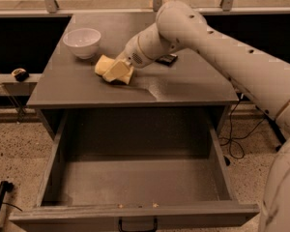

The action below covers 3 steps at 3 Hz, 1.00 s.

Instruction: Pick sponge from top drawer and place on counter

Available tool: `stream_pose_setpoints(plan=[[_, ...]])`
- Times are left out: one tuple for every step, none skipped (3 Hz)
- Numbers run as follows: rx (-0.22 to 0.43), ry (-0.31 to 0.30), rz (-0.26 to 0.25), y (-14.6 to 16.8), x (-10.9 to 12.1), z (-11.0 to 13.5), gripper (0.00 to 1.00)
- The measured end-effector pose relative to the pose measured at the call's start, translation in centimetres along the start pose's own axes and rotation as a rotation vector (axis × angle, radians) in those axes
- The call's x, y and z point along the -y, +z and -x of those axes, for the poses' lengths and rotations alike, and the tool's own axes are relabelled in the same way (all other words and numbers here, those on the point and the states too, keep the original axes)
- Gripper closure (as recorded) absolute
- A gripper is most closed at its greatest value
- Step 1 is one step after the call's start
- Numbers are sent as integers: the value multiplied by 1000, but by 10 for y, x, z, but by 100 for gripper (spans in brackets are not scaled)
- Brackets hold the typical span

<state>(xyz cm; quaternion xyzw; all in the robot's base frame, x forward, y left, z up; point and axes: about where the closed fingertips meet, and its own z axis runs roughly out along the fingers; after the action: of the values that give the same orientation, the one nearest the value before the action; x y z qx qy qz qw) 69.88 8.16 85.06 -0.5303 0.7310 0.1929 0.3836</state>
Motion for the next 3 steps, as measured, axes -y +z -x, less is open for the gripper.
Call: stream_pose_setpoints(plan=[[-1, 0, 0, 0, 0, 0, 27], [-57, -33, 56, 2, -7, 3, 1], [-147, -87, 28, -26, -26, 16, 0]])
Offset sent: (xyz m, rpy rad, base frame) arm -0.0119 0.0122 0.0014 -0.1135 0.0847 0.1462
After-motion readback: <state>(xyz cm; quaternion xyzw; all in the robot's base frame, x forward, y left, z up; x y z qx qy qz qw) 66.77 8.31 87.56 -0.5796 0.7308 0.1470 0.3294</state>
